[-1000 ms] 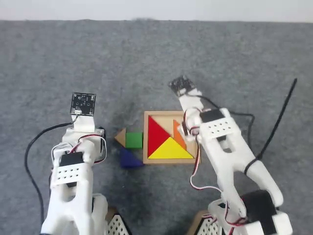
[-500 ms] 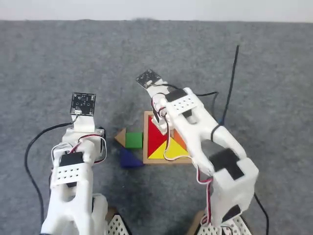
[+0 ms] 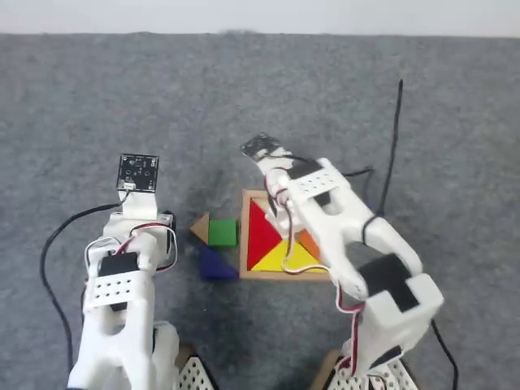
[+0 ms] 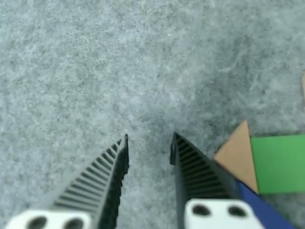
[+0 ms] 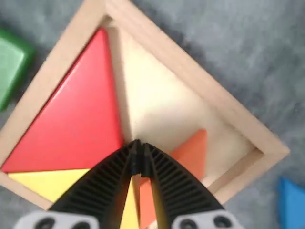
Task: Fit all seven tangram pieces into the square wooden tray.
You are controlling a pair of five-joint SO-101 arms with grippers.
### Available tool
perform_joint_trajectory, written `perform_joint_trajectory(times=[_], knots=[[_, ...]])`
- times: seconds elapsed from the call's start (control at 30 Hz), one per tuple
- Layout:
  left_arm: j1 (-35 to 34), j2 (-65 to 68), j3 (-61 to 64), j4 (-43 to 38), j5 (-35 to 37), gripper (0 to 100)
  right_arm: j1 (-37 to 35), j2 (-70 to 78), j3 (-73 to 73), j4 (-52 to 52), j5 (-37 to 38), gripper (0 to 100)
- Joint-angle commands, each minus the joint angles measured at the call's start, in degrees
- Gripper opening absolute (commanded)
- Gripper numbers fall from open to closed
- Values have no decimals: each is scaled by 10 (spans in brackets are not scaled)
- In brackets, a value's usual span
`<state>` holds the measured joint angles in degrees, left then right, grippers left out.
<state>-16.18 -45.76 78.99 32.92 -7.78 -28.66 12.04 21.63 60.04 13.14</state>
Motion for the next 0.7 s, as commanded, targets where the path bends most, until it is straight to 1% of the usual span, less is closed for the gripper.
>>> perform_joint_trajectory(times=[0.0,0.13,0.23,0.4,0.53,0.67], knots=[[3,-18,-4,-16,5,133,54,-65,62,-44,16,9],[3,-18,-4,-16,5,133,87,-86,98,-55,36,9],[3,-18,-4,-16,5,133,102,-100,105,-55,36,9],[3,-18,-4,-16,5,133,94,-136,105,-52,33,9],[4,-18,-4,-16,5,134,85,-189,105,-44,-3,11],[4,-22,-4,-16,5,134,87,-250,106,-9,-24,12]])
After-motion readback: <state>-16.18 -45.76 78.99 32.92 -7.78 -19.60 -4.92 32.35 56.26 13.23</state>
